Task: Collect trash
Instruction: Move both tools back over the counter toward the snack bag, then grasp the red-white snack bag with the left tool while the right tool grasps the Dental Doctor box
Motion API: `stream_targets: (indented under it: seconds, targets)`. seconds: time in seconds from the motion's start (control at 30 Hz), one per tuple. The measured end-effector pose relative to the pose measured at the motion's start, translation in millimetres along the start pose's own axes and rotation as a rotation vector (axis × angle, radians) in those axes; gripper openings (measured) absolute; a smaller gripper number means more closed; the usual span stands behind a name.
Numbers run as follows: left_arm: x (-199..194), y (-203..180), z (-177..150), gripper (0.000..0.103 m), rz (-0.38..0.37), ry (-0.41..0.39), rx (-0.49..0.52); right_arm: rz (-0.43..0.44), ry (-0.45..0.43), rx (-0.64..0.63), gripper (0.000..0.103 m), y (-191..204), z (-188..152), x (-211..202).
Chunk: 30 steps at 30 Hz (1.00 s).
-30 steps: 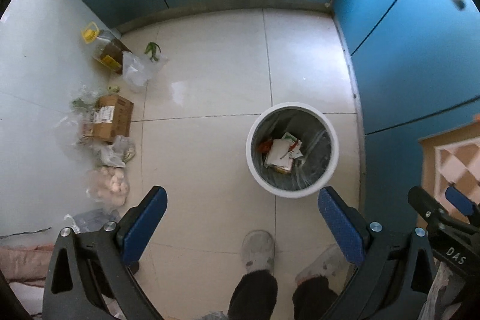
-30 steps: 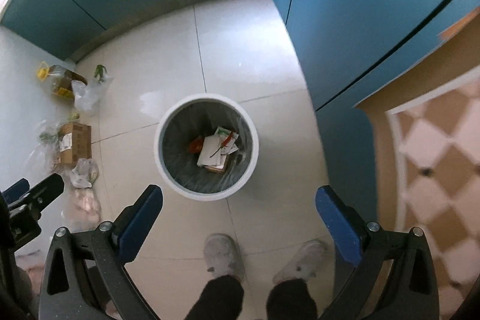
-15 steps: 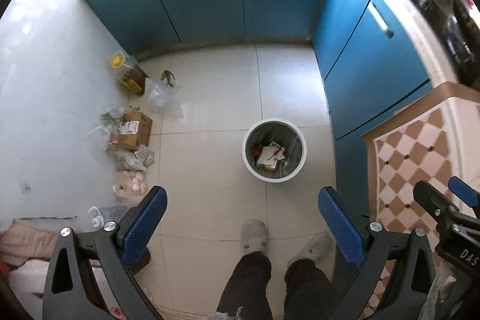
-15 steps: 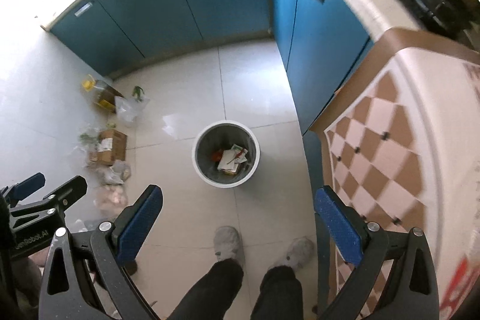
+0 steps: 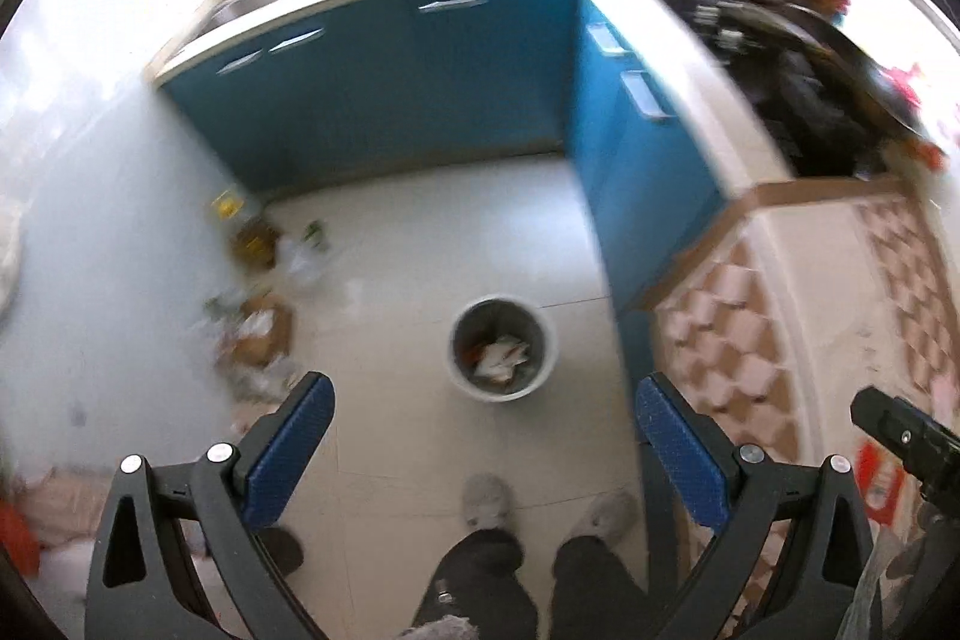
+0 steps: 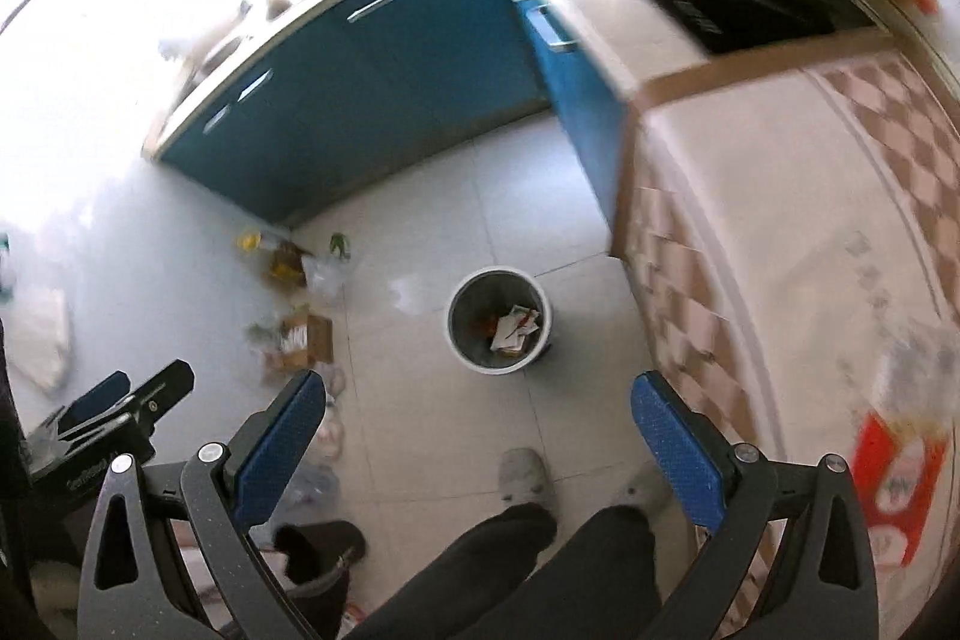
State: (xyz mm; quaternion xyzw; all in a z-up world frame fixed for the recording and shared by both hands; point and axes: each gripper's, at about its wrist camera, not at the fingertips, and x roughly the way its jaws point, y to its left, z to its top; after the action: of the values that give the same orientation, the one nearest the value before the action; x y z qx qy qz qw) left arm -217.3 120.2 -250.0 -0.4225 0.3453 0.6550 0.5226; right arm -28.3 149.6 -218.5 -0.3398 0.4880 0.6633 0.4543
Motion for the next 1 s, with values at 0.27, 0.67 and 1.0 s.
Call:
stream_targets:
  seconds: [0.27,0.67,1.0]
  targets:
    - [21.3,-196.6,-11.0,0.103,-0.261,0.114,0.334,-0.142,-0.063,0.371,0.103,-187.6,-54.7,-83.4]
    - [113.6,-391.3,-81.2,0.102,-0.374,0.414,0.622,-0.074,-0.048,0.731,0.009,-392.3,-156.3,-63.1]
    - [103.0,-440.9,-84.9,0.040,-0.417,0.364,0.638,0.090,-0.048,0.739,0.000,-408.3,-166.6,-35.0]
